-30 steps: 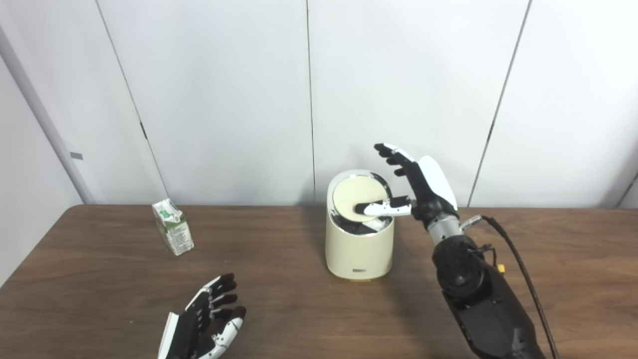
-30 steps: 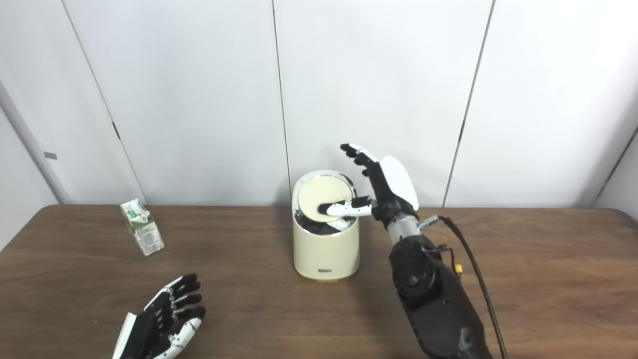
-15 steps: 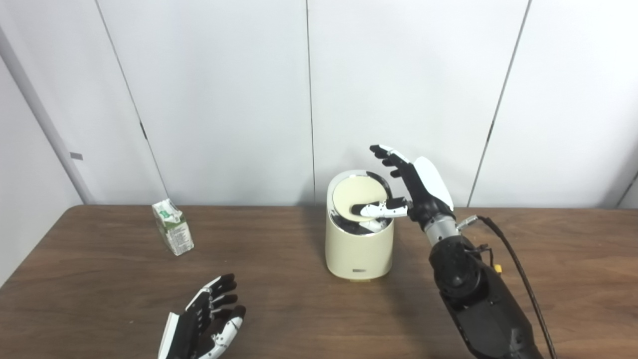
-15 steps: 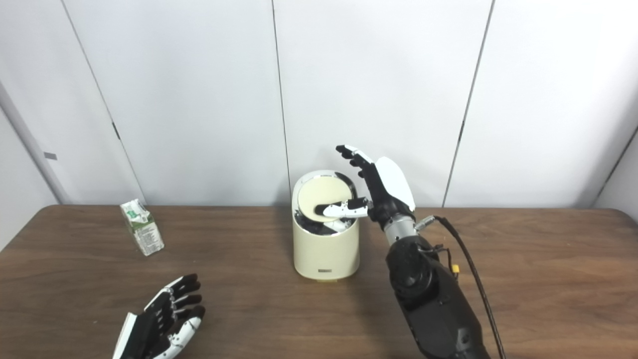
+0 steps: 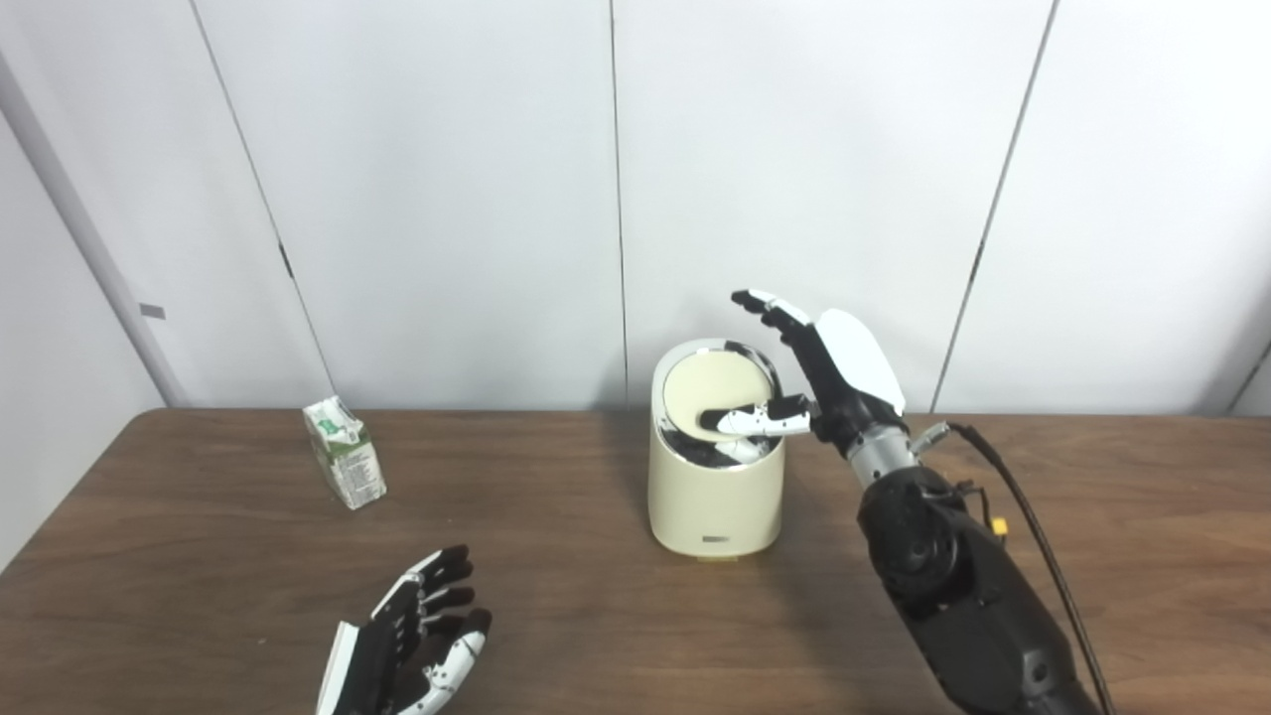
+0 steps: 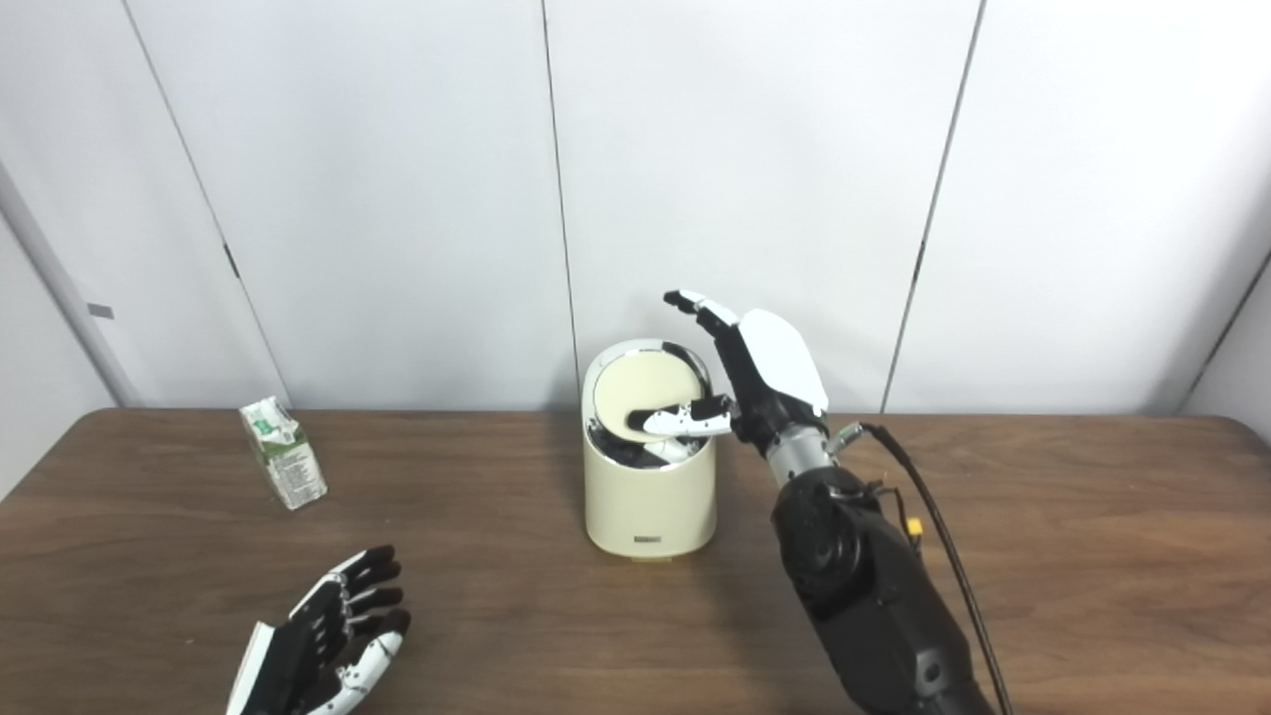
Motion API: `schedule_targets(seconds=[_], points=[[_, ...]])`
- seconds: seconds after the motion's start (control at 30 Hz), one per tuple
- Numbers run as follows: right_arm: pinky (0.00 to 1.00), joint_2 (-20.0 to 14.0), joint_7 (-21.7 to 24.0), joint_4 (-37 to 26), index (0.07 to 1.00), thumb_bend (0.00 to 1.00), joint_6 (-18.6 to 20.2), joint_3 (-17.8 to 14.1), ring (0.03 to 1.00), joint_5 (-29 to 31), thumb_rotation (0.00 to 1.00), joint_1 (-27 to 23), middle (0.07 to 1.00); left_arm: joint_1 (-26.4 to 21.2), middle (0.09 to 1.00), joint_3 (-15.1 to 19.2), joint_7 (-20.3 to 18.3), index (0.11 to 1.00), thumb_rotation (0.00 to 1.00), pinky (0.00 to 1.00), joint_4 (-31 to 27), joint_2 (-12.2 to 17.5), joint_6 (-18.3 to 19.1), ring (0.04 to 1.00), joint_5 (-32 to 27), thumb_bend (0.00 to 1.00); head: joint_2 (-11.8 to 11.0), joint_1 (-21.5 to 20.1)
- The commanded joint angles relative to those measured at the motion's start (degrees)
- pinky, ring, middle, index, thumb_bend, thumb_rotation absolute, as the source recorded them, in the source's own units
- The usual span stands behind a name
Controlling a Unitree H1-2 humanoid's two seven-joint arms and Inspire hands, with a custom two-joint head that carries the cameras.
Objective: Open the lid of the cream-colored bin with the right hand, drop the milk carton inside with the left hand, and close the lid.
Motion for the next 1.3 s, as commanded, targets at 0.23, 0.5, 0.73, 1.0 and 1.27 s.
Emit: schedule_targets(seconds=[0.23, 0.5, 0.73, 1.0, 1.27], points=[[0.79, -1.7, 0.7, -1.1, 0.87, 0.91, 0.1, 0.1, 0.864, -2.4, 0.12, -2.4, 0.877, 1.8, 0.817, -0.1, -0.9, 0.846, 0.26, 0.71, 1.0, -1.5, 1.1, 0.786, -4.0, 0.43, 0.1, 0.0], [0.77, 1.2, -0.1, -1.8, 0.843, 0.88, -0.8, -4.3, 0.838, 4.2, 0.15, -2.0, 0.854, 1.8, 0.814, -0.3, -0.9, 0.847, 0.29, 0.71, 1.1, -1.1, 0.7, 0.786, -3.4, 0.44, 0.3, 0.1], [0.73, 5.3, 2.1, -7.4, 0.845, 0.72, 3.4, -12.6, 0.819, 15.3, 0.29, -0.5, 0.834, 1.9, 0.819, -0.7, -0.6, 0.845, 0.28, 0.7, 0.7, -1.0, 1.0, 0.776, -1.7, 0.43, 0.4, 0.4], [0.75, 6.7, 3.1, -13.7, 0.808, 0.64, 11.1, -16.8, 0.817, 20.5, 0.33, 2.2, 0.821, 2.0, 0.816, -0.7, -0.6, 0.847, 0.21, 0.69, 0.4, -1.1, 1.5, 0.765, -1.4, 0.41, 0.4, 0.6], [0.76, 5.1, 3.7, -15.8, 0.799, 0.64, 10.9, -17.0, 0.826, 21.3, 0.34, 5.3, 0.816, 2.0, 0.818, -0.6, -0.7, 0.847, 0.23, 0.68, 0.5, -1.0, 1.1, 0.763, -1.8, 0.42, 0.6, 0.5]])
